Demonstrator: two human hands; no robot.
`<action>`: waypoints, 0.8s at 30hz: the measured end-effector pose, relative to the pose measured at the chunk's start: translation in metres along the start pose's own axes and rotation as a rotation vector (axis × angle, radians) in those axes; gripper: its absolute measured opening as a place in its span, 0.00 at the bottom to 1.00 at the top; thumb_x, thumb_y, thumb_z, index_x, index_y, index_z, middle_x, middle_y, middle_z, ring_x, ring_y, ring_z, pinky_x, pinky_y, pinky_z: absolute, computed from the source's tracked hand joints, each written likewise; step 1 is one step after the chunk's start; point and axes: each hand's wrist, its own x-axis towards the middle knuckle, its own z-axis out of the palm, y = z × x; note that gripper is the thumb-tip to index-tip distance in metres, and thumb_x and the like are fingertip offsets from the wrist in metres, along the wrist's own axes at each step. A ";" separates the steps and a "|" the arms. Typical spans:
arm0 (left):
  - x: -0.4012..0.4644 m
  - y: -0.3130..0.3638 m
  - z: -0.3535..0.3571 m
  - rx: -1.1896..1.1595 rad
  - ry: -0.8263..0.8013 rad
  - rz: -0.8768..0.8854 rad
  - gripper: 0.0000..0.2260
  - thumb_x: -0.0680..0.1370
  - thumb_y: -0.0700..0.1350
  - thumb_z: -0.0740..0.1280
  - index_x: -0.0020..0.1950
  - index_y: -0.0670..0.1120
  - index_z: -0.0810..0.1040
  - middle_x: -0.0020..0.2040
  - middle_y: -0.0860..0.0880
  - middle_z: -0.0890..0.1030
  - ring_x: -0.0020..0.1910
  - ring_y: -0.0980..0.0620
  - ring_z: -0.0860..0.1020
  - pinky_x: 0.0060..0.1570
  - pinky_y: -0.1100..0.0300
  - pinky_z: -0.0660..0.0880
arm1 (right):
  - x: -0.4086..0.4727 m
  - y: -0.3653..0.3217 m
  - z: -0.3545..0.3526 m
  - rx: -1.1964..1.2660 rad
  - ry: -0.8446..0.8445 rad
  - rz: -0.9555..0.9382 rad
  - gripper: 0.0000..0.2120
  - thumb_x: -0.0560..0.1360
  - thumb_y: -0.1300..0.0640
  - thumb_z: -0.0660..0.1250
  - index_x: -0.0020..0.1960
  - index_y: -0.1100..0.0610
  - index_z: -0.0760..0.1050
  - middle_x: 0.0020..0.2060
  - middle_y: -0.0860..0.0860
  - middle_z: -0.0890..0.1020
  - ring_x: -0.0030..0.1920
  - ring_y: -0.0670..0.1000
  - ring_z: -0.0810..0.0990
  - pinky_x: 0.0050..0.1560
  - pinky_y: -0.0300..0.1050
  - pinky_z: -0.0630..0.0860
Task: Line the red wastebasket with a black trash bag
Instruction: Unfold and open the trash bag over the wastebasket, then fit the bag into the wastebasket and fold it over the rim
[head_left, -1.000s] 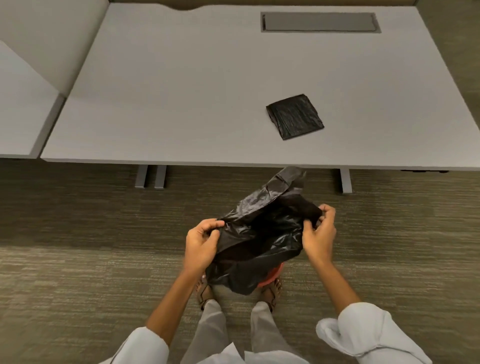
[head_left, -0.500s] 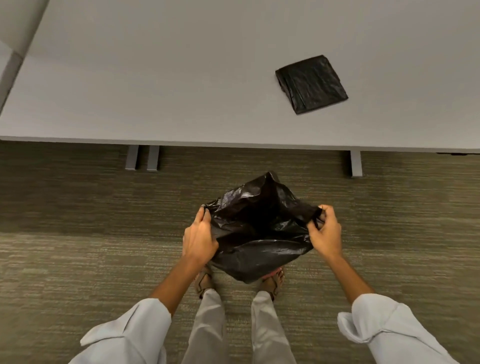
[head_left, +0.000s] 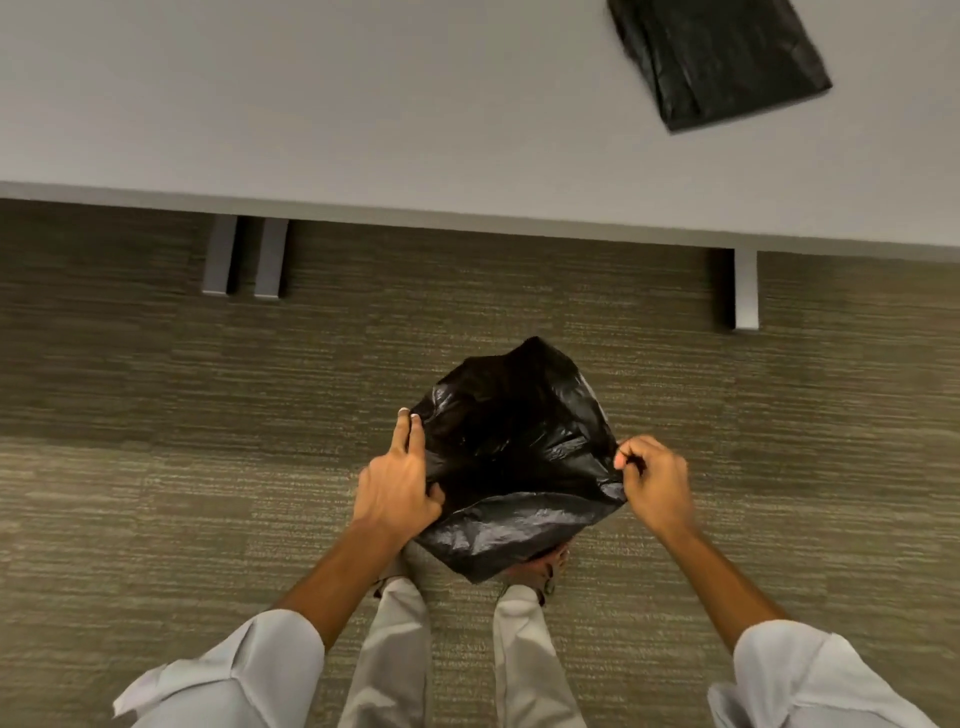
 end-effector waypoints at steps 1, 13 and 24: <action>0.007 -0.001 0.005 0.013 0.000 0.010 0.43 0.73 0.54 0.69 0.81 0.41 0.51 0.84 0.43 0.51 0.47 0.40 0.84 0.41 0.52 0.79 | 0.004 0.005 0.004 0.000 -0.026 -0.017 0.18 0.68 0.79 0.62 0.36 0.57 0.78 0.41 0.52 0.82 0.42 0.49 0.81 0.45 0.36 0.73; 0.087 -0.004 0.077 0.033 0.021 0.121 0.47 0.71 0.61 0.71 0.81 0.43 0.52 0.82 0.43 0.58 0.51 0.40 0.84 0.46 0.50 0.81 | 0.047 0.055 0.073 -0.169 -0.186 -0.001 0.20 0.74 0.59 0.73 0.66 0.58 0.78 0.58 0.56 0.82 0.56 0.58 0.82 0.52 0.51 0.79; 0.194 -0.012 0.100 0.105 -0.072 0.090 0.41 0.73 0.41 0.69 0.82 0.44 0.52 0.83 0.44 0.55 0.58 0.41 0.80 0.48 0.53 0.78 | 0.130 0.103 0.117 -0.434 -0.477 0.147 0.36 0.71 0.64 0.69 0.77 0.53 0.64 0.68 0.56 0.70 0.67 0.63 0.73 0.59 0.57 0.79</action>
